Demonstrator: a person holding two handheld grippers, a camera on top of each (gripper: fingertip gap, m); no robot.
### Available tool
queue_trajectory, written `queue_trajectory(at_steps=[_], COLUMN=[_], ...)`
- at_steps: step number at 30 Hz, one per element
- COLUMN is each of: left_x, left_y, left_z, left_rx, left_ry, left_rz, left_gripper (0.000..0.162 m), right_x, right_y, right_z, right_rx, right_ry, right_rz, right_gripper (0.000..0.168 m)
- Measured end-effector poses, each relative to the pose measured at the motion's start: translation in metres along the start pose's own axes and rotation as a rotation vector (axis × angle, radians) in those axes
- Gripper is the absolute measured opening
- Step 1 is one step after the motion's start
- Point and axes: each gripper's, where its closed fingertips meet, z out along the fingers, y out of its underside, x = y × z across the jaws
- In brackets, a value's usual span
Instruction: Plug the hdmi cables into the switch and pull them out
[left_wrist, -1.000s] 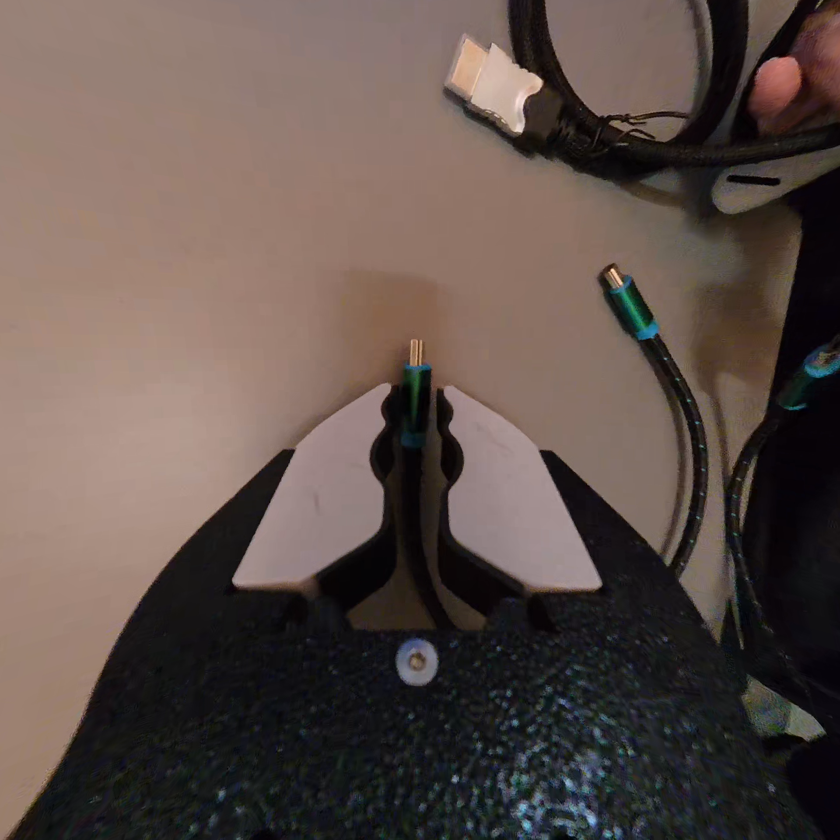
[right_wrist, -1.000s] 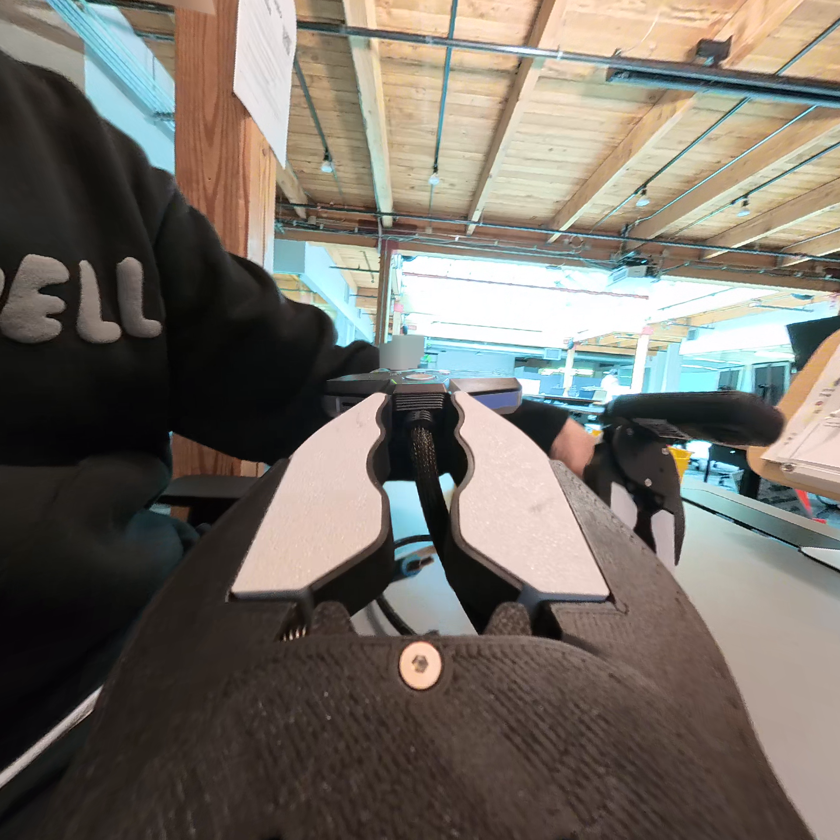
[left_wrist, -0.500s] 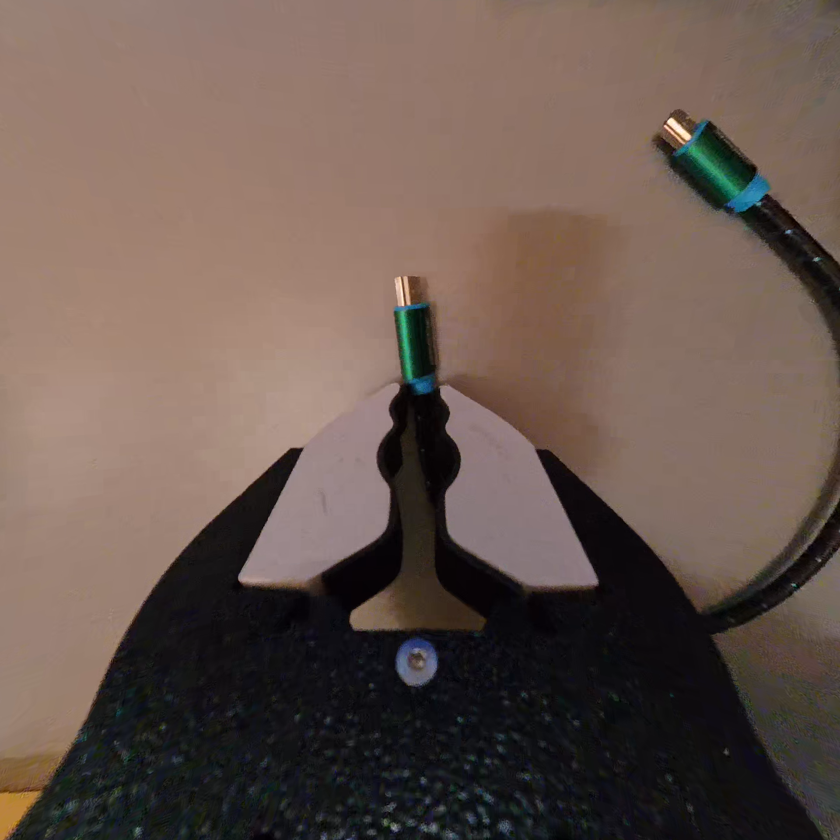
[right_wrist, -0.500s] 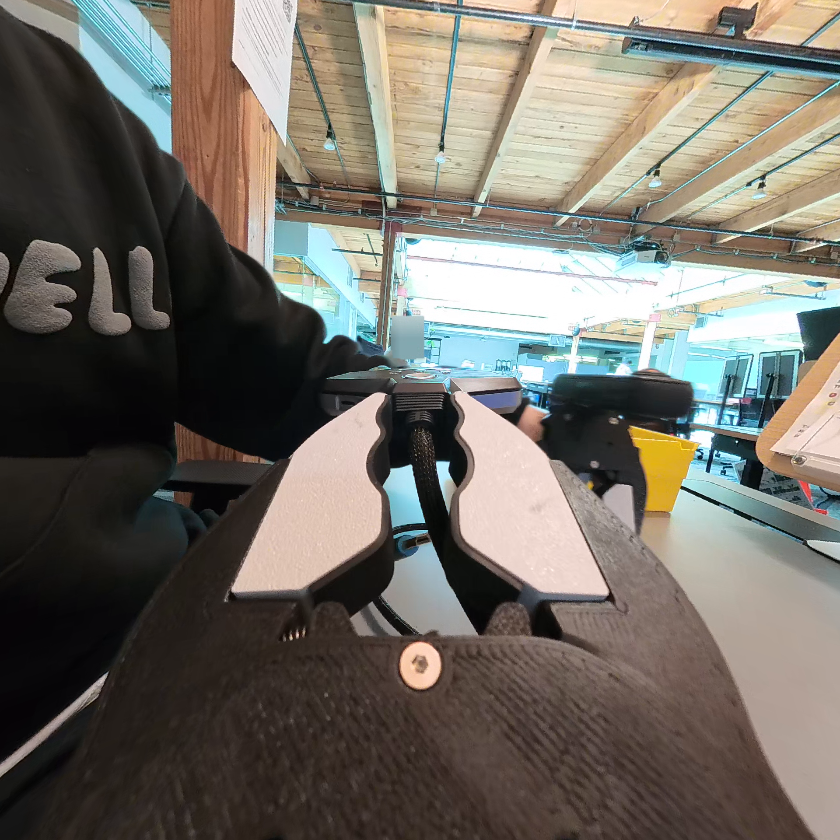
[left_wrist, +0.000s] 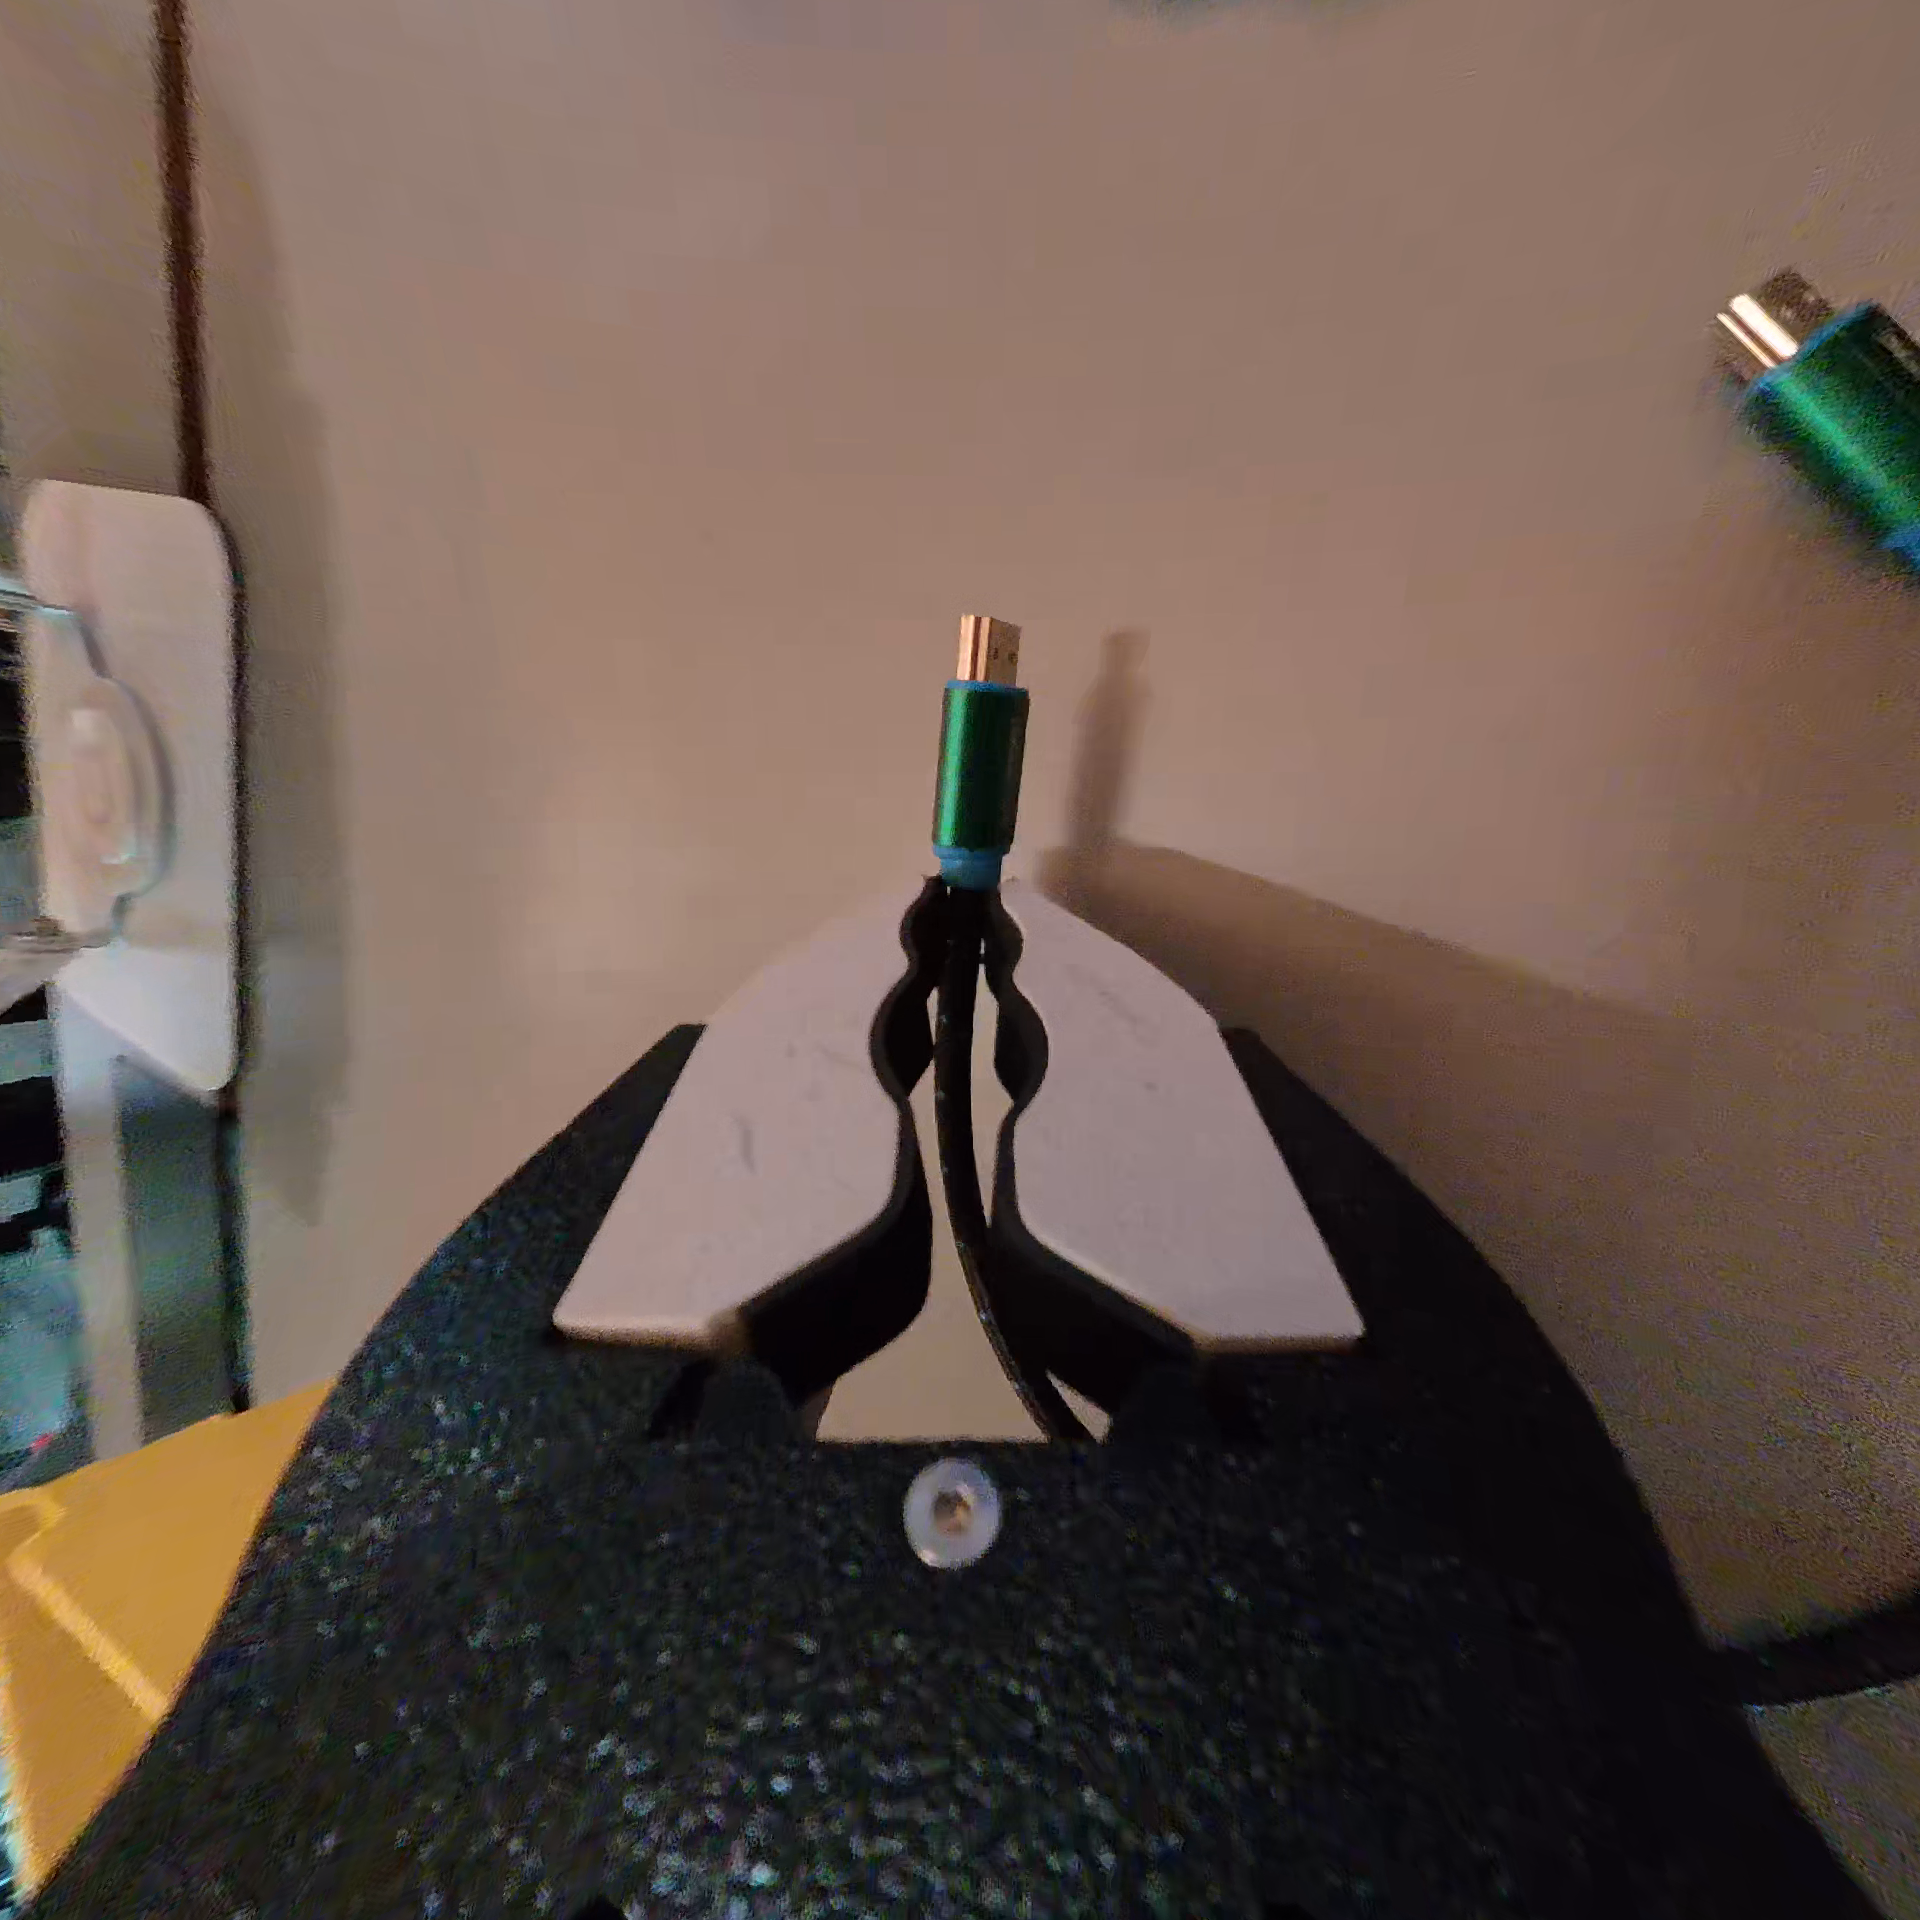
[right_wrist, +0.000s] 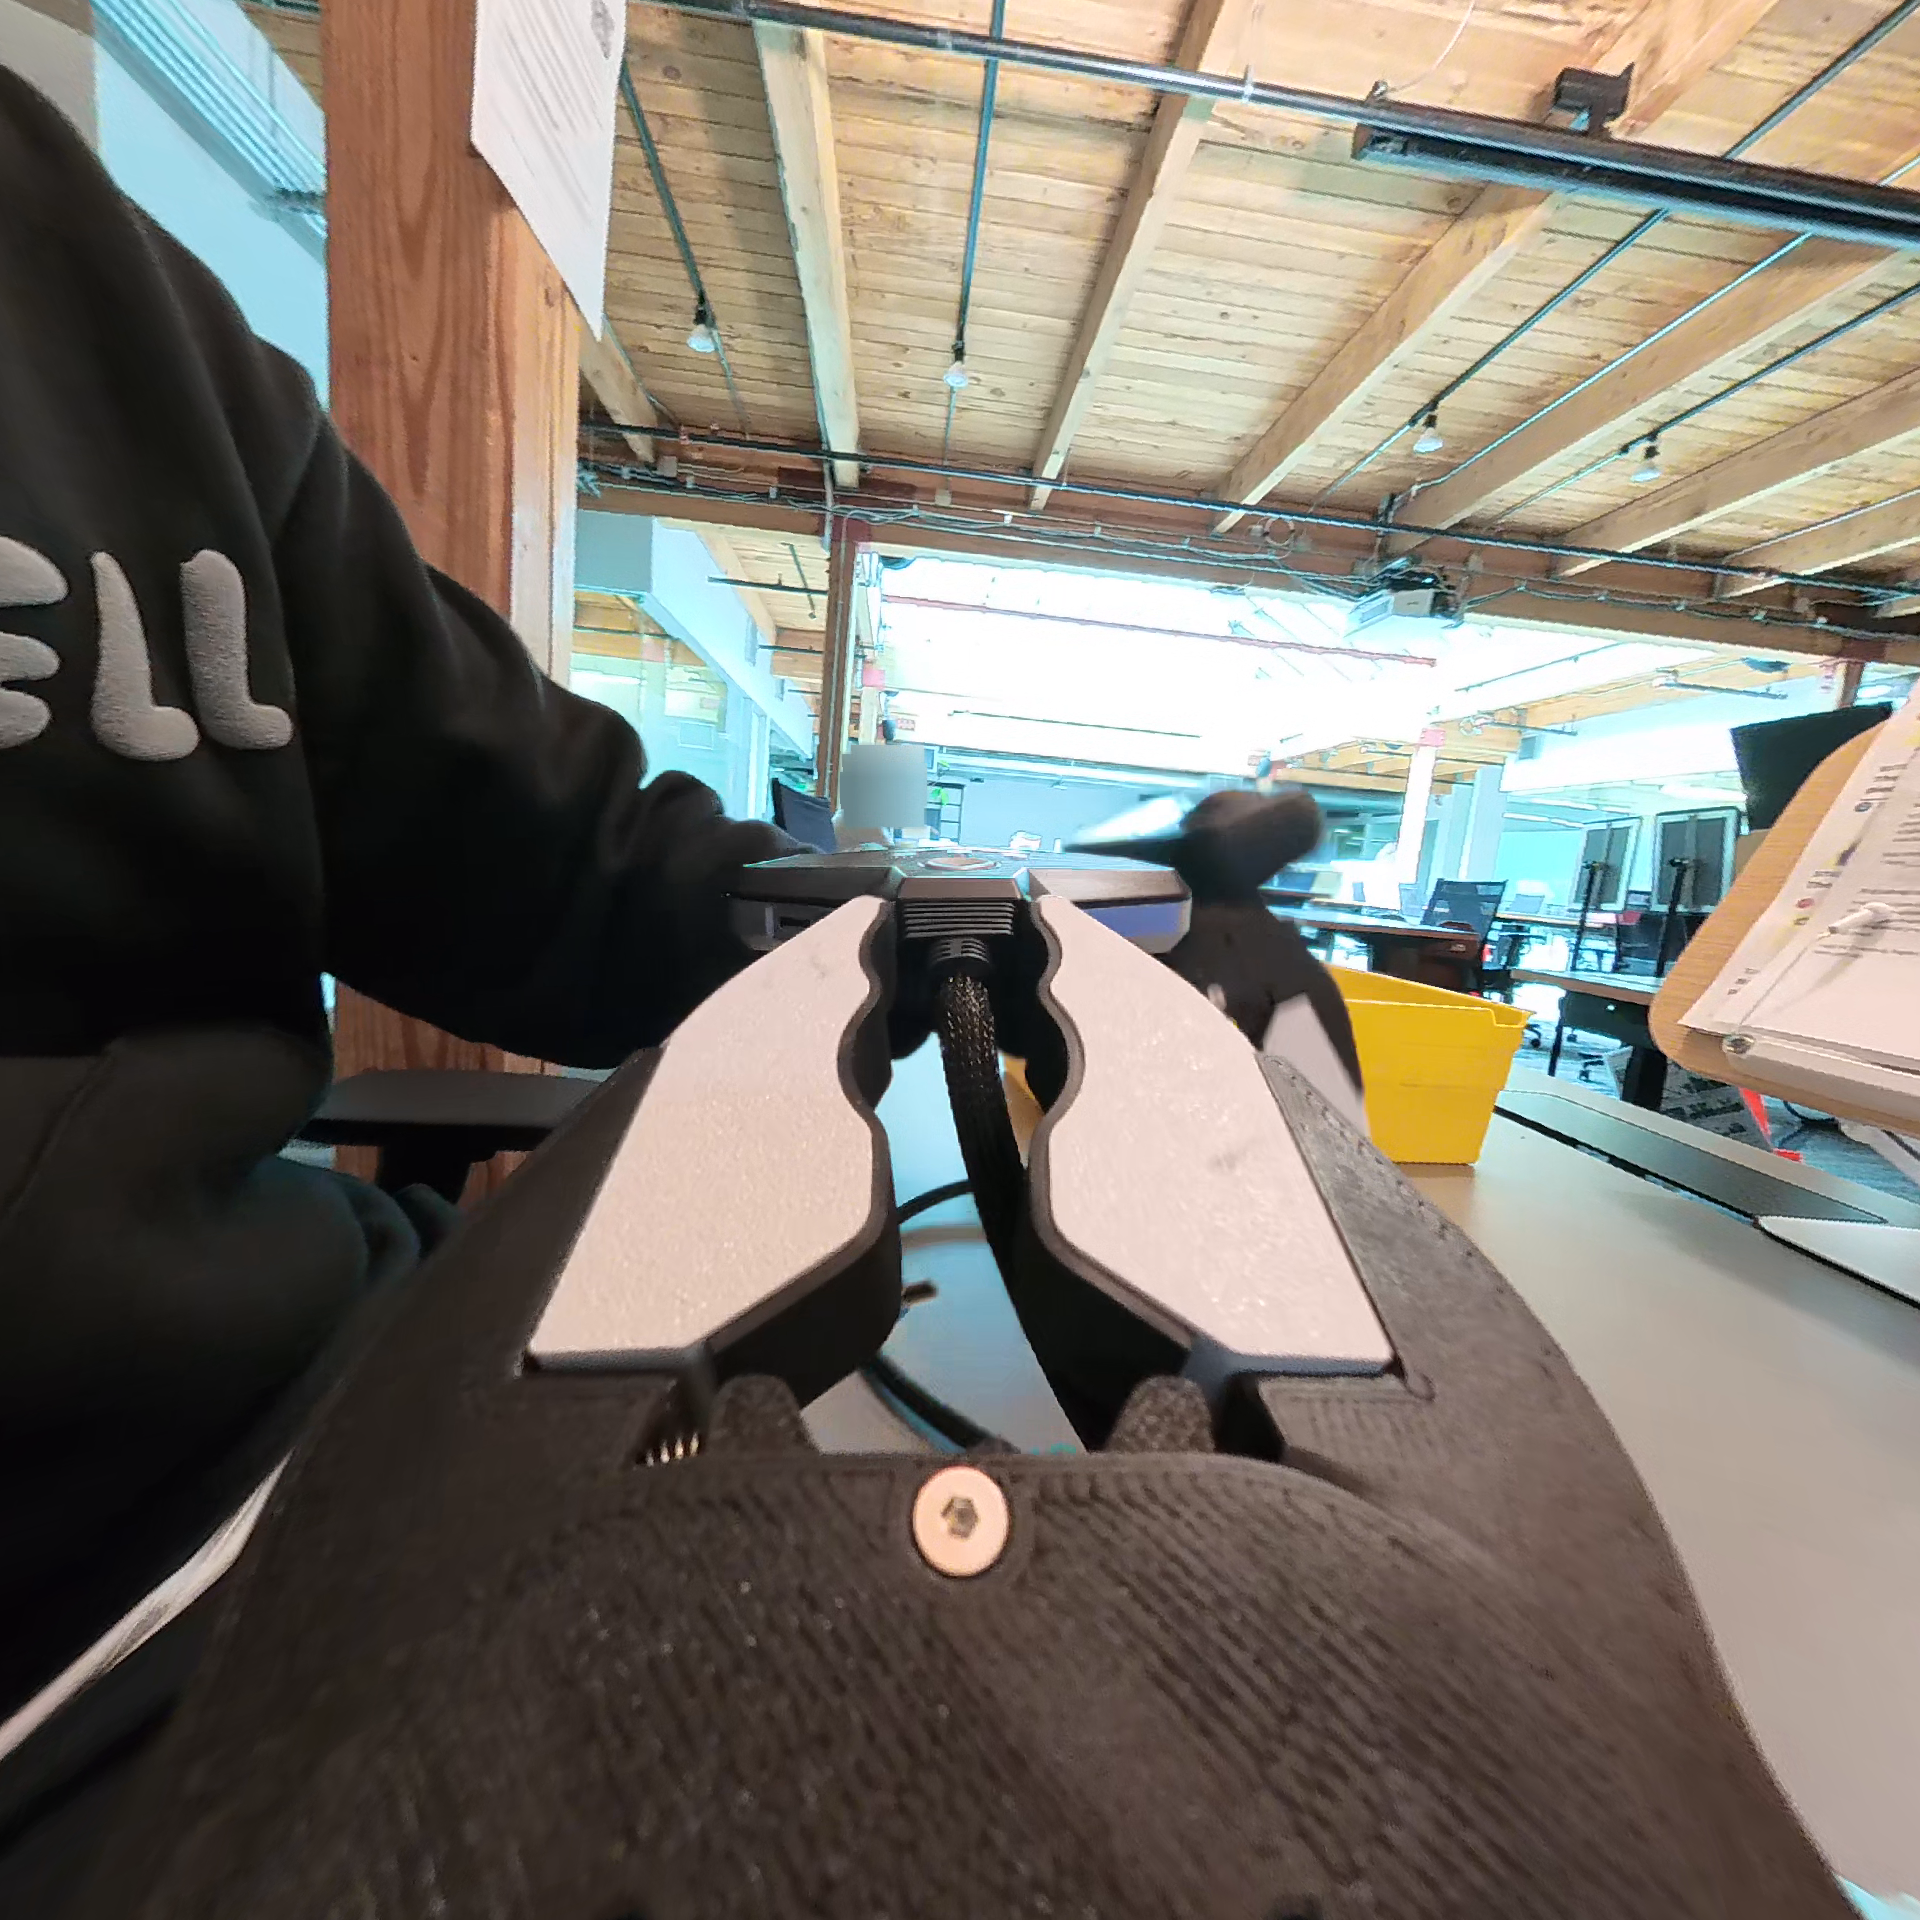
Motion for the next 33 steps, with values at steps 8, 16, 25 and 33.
queue_trajectory(at_steps=[8, 16, 25, 33], left_x=[-0.064, -0.064, -0.023, -0.016], left_y=[-0.037, -0.071, -0.075, -0.070], left_z=[-0.087, -0.153, -0.179, -0.196], left_rx=[0.033, -0.080, -0.142, -0.197], left_ry=[-0.442, -0.798, -0.797, -0.914], left_rz=[0.168, 0.486, 0.583, 0.738], left_gripper=[0.007, 0.006, 0.007, 0.007], right_x=[0.012, 0.027, 0.031, 0.020], right_y=[-0.003, -0.005, -0.005, -0.017], right_z=[-0.001, -0.006, -0.001, -0.002], right_rx=[0.017, 0.044, 0.072, 0.161], right_ry=[0.067, 0.160, 0.186, 0.117], right_rz=[0.004, 0.018, 0.023, 0.037], right_gripper=[0.022, 0.022, 0.022, 0.022])
